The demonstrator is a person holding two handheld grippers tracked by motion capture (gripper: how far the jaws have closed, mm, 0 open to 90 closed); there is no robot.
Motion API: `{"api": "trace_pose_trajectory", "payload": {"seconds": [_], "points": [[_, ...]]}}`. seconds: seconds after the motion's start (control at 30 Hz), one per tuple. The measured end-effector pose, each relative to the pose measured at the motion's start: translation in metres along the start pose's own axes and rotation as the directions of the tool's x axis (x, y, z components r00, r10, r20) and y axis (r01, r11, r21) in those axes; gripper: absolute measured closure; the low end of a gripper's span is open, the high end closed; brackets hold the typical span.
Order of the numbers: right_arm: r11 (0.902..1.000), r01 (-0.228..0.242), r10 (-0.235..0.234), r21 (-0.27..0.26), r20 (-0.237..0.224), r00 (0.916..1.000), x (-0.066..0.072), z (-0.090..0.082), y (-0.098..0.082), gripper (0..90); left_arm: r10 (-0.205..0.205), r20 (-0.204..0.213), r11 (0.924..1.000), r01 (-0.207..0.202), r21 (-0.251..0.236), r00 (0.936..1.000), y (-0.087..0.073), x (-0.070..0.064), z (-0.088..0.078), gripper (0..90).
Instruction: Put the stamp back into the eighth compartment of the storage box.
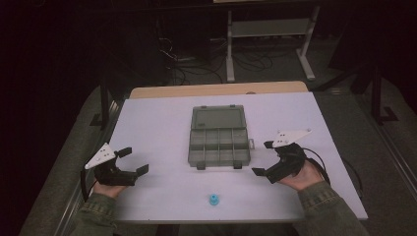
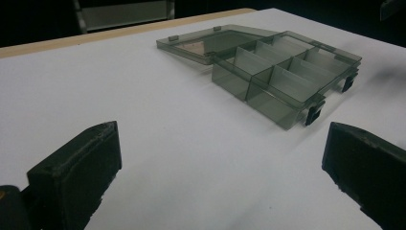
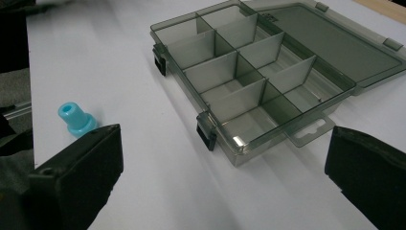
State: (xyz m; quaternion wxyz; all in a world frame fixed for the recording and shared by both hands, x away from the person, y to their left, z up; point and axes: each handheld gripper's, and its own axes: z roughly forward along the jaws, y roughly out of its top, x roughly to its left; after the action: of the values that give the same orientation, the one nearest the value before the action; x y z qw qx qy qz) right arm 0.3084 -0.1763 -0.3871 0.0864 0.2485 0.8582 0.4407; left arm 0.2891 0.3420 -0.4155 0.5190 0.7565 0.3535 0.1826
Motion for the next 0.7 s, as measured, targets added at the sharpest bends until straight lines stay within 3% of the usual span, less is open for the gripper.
{"api": "trace_pose_trajectory", "payload": {"seconds": [0.33, 0.7], "points": [[0.9994, 0.02, -0.02, 0.028, 0.004, 0.9998, 0.003, 0.005, 0.001, 0.0, 0.003, 0.003, 1.0, -0.003, 0.007, 1.0, 0.0, 0.0, 0.001, 0.0], [0.9971, 0.039, -0.037, 0.065, -0.033, 0.9988, 0.009, 0.018, 0.004, 0.0, 0.004, 0.002, 1.0, -0.004, 0.006, 1.0, 0.0, 0.0, 0.001, 0.0]]}}
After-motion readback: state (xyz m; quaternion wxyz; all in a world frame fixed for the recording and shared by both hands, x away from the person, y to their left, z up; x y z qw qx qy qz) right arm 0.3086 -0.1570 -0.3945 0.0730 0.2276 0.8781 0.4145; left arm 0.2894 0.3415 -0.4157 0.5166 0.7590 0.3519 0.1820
